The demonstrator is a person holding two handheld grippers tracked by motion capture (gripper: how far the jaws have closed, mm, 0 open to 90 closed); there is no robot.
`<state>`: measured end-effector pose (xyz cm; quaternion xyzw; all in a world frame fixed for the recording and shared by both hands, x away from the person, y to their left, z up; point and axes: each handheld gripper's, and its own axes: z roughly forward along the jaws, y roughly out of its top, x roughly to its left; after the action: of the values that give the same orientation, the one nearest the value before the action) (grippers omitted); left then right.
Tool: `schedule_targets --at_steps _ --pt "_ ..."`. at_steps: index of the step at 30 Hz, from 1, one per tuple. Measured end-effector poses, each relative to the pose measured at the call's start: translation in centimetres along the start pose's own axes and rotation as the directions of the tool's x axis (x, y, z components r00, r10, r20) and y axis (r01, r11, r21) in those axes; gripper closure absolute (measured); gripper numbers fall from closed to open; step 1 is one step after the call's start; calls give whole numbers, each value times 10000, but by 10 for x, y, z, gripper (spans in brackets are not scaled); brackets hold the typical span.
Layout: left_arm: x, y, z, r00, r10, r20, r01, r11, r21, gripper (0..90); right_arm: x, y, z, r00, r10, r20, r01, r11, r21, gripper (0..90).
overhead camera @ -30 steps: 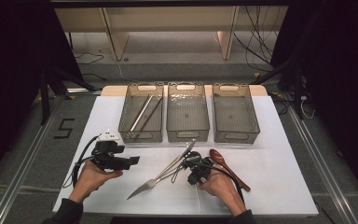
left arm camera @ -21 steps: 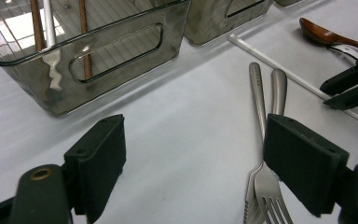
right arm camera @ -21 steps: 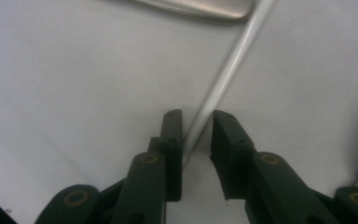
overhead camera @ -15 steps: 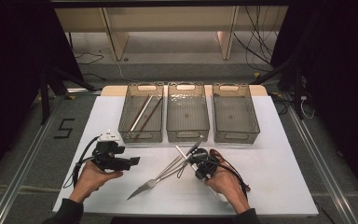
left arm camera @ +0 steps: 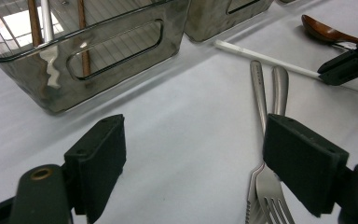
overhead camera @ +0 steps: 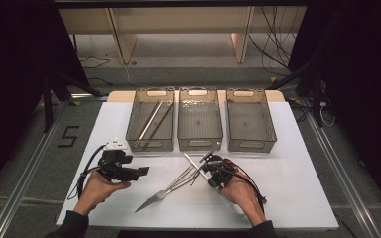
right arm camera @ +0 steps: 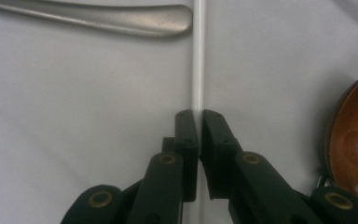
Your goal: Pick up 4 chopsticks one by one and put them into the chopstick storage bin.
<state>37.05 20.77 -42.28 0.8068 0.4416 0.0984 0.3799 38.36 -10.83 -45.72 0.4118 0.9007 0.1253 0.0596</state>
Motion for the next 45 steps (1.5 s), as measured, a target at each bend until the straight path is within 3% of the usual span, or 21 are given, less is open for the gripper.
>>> schedule_targets --at_steps 7,12,23,30,34,39,42,45 --pt "1 0 0 10000 32 -20 -32 10000 28 210 -1 1 -6 9997 -102 -209 89 9982 -597 860" --pt "1 0 1 10000 44 -10 -44 10000 53 210 4 2 -16 9986 -487 -217 457 9918 -1193 860" --pt "-1 -1 5 10000 60 44 -60 9999 122 213 8 3 -16 9959 -863 -252 831 9905 -1097 861" --pt "-14 3 16 9960 862 235 -870 9956 358 219 11 0 -20 9914 -1220 -472 1156 9860 -1204 861" --pt "-29 7 30 9844 1708 416 -1729 9835 539 228 13 -1 -22 9891 -1373 -540 1302 9845 -1173 862" --pt "-45 11 50 9603 2697 712 -2753 9575 867 243 15 -1 -23 9863 -1529 -625 1448 9824 -1177 862" --pt "-53 14 59 9424 3228 881 -3309 9381 1026 247 16 -2 -24 9833 -1700 -652 1621 9804 -1120 862" --pt "-58 17 68 9307 3500 1063 -3603 9272 1022 254 17 -2 -25 9804 -1846 -694 1762 9779 -1123 861"
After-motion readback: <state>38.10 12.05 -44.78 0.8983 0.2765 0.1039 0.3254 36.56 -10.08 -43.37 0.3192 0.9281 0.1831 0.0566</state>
